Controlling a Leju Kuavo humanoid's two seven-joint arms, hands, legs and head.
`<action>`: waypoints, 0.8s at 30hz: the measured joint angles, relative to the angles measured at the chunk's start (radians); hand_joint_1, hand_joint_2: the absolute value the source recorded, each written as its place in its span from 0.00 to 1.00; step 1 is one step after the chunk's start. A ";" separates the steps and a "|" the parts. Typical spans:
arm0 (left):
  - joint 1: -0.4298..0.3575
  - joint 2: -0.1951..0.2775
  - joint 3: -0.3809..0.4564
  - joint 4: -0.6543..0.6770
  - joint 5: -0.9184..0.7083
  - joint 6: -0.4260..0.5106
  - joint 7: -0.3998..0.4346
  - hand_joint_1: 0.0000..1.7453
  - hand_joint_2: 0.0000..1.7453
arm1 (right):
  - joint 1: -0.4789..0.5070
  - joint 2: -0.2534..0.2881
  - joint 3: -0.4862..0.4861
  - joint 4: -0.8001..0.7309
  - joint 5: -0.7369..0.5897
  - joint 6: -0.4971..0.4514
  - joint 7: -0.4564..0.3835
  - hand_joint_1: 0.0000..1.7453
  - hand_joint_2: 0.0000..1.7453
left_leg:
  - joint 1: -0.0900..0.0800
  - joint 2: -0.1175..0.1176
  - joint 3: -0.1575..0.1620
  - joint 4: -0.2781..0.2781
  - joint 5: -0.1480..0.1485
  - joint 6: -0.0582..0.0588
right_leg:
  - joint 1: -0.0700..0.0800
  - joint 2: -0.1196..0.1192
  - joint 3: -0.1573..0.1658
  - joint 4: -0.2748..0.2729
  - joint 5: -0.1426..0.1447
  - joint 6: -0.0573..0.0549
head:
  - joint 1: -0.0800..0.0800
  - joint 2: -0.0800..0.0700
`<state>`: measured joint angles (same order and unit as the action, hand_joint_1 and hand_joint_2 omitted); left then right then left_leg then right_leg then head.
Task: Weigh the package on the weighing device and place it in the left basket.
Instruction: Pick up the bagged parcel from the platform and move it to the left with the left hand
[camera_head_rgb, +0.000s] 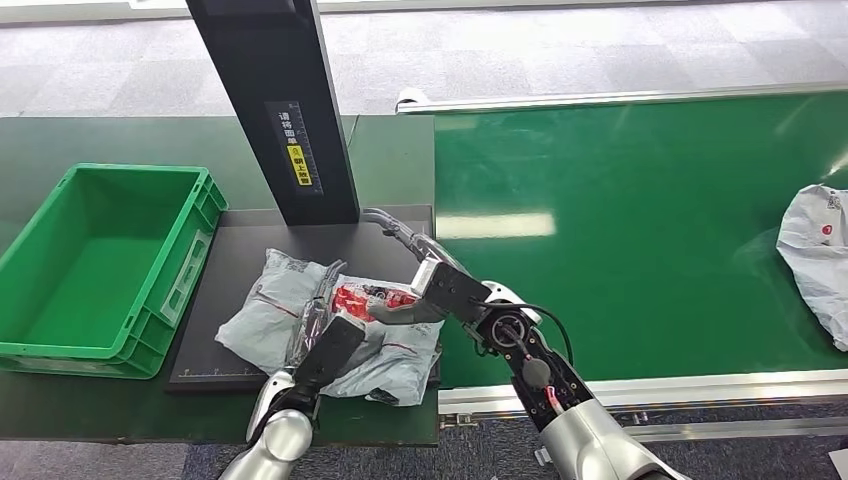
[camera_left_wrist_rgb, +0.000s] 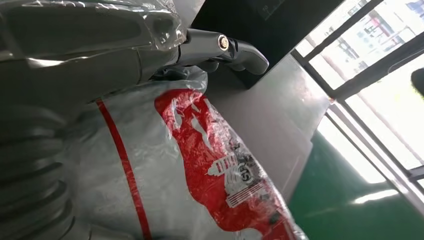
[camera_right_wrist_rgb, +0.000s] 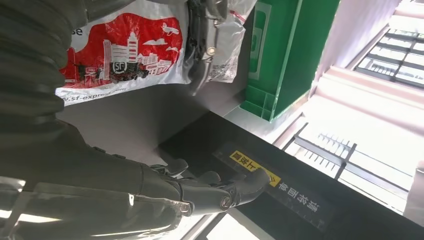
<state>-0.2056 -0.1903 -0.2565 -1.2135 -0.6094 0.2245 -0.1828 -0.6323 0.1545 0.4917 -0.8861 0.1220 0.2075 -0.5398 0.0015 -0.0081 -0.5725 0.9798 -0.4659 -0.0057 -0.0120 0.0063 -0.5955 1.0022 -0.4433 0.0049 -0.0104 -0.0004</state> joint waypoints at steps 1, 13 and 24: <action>-0.009 0.001 -0.005 0.016 -0.039 -0.011 0.019 0.00 1.00 | 0.001 0.000 -0.002 -0.003 0.000 0.000 0.000 0.00 1.00 | 0.000 0.000 0.000 0.000 0.000 0.000 | 0.000 0.000 0.000 0.000 0.000 0.000 | 0.000 0.000; -0.109 -0.006 -0.027 0.167 -0.277 -0.128 0.069 0.50 1.00 | 0.007 0.000 -0.030 -0.020 0.018 0.003 0.000 0.00 1.00 | 0.000 -0.003 0.008 0.000 0.000 0.000 | -0.001 -0.003 0.010 0.000 -0.001 0.000 | 0.000 0.000; -0.148 -0.021 -0.035 0.213 -0.310 -0.164 0.068 1.00 1.00 | 0.032 0.001 -0.062 -0.076 0.043 0.004 0.038 0.00 1.00 | -0.001 -0.004 0.013 0.000 0.000 0.001 | -0.001 -0.004 0.016 0.000 -0.001 0.001 | 0.000 0.000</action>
<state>-0.3537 -0.2113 -0.2911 -1.0008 -0.9195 0.0607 -0.1152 -0.6007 0.1552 0.4293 -0.9618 0.1654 0.2116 -0.5018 0.0009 -0.0120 -0.5591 0.9794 -0.4661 -0.0052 -0.0131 0.0021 -0.5793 1.0017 -0.4442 0.0058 -0.0103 -0.0004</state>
